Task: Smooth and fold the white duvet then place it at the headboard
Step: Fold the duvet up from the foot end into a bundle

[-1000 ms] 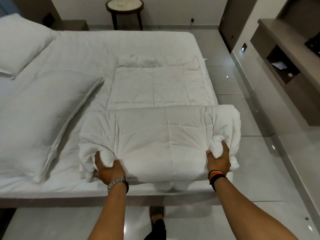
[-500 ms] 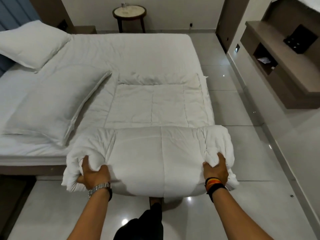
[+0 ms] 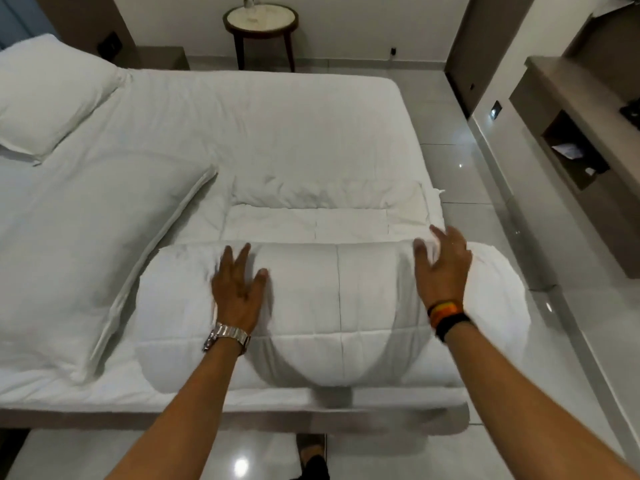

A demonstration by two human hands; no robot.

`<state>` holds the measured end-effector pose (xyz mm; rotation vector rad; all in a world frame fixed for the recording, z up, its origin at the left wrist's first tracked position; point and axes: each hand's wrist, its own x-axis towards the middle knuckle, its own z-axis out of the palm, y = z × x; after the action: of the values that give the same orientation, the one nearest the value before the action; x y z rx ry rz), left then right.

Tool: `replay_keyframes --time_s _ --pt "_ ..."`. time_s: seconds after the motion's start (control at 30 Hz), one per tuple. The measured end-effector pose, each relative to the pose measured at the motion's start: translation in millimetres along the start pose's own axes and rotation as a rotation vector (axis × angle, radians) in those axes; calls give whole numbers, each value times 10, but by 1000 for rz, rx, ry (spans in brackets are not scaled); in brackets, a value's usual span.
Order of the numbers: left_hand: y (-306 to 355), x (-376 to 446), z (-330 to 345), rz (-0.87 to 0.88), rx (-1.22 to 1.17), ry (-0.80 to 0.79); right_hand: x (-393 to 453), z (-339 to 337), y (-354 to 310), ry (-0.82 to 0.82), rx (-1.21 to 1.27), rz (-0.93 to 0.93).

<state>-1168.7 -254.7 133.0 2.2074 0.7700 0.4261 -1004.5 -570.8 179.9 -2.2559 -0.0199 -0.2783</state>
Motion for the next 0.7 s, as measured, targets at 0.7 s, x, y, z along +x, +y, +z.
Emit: replay_keyframes --time_s 0.7 --pt "-755 703 692 -121 655 -280 357 1178 863 -413 -822 38"
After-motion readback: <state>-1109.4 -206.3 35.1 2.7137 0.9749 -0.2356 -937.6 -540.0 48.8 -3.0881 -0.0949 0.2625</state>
